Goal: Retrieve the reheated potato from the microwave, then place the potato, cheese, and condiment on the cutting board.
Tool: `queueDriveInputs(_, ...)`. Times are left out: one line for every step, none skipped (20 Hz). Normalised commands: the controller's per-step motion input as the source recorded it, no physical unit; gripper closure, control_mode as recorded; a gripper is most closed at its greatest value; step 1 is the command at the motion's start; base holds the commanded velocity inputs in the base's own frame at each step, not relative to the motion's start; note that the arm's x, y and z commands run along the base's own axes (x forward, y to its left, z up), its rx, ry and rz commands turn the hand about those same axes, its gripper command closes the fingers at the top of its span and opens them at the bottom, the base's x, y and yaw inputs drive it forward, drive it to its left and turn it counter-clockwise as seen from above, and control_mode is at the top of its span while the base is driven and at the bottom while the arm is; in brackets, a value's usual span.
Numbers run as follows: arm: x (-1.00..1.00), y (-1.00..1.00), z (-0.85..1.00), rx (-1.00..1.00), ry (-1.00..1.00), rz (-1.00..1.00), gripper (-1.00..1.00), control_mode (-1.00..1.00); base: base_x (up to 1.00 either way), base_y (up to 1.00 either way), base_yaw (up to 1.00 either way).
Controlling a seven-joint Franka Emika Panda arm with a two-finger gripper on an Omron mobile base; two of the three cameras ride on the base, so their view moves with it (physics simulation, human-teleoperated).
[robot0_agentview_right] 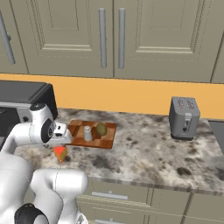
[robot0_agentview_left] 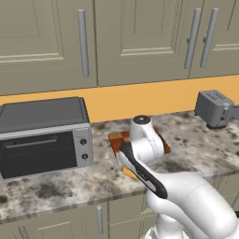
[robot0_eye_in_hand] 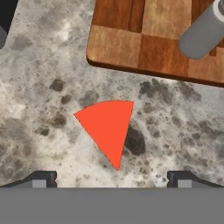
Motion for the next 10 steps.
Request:
queueDriveInputs(0.00, -0.01, -0.11, 0.00, -0.13, 0.01, -1.00, -1.00, 0.00, 0.00, 0.00)
queueDriveInputs(0.00, 0.00, -0.10, 0.00, -0.13, 0.00, -1.00, -1.00, 0.00, 0.00, 0.00)
queueDriveInputs(0.00, -0.01, -0.09, 0.02, -0.13, 0.00, -1.00, -1.00, 0.00, 0.00, 0.00)
queueDriveInputs(0.00, -0.02, -0.12, 0.04, -0.13, 0.00, -1.00, -1.00, 0.00, 0.00, 0.00)
queueDriveInputs(-0.01, -0.03, -0.13, 0.07, -0.11, 0.00, -1.00, -1.00, 0.00, 0.00, 0.00)
queueDriveInputs(-0.01, -0.01, -0.16, 0.09, -0.05, 0.00, -1.00, -1.00, 0.00, 0.00, 0.00)
queueDriveInputs(0.00, 0.00, -0.12, 0.09, -0.02, 0.00, -1.00, -1.00, 0.00, 0.00, 0.00)
queueDriveInputs(0.00, 0.00, -0.10, 0.08, -0.01, 0.00, -1.00, -1.00, 0.00, 0.00, 0.00)
queueDriveInputs(0.00, 0.00, -0.09, 0.09, 0.00, 0.00, -1.00, -1.00, 0.00, 0.00, 0.00)
queueDriveInputs(0.00, 0.00, -0.11, 0.09, 0.00, 0.00, -1.00, -1.00, 0.00, 0.00, 0.00)
